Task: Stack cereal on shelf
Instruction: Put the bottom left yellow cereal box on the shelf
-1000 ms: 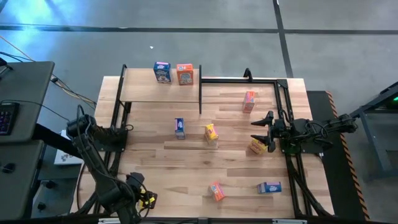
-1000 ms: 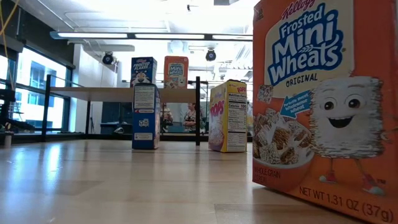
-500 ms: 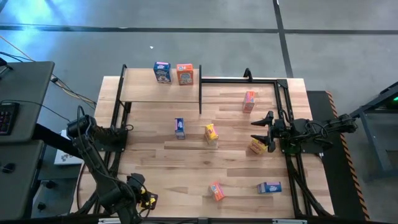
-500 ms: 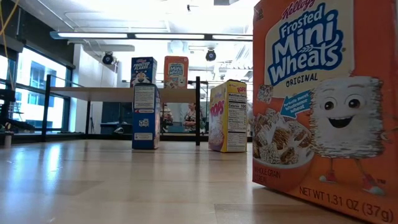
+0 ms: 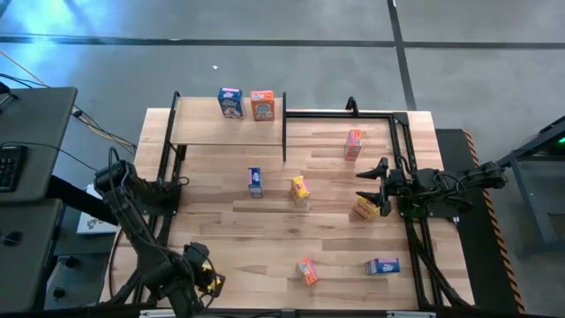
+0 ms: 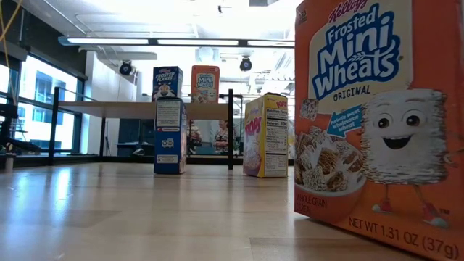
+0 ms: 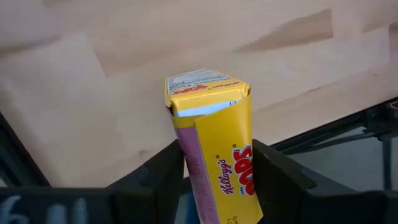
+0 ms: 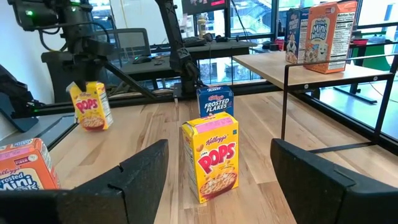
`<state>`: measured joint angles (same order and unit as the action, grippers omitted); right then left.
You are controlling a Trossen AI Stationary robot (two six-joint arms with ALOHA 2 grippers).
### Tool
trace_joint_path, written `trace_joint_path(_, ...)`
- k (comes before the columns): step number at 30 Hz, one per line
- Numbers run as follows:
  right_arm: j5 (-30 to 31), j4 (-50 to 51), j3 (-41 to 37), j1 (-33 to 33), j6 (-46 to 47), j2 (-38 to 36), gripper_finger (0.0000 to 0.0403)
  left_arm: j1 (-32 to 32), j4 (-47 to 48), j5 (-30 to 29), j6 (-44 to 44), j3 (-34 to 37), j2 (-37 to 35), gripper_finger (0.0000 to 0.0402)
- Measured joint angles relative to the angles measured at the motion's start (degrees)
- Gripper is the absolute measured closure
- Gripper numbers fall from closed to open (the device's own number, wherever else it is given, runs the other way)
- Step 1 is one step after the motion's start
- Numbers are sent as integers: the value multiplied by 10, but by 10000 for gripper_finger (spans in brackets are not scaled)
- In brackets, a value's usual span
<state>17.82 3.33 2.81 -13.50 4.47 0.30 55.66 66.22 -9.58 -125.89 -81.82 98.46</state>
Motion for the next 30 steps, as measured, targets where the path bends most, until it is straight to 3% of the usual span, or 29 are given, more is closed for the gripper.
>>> trace_joint_path(18,0,0,0,0,0,0,129,-120,155,-32,298,0,-139,239)
trace_joint_path(30,0,0,0,0,0,0,129,-275,216,-57,517,0,-243,239)
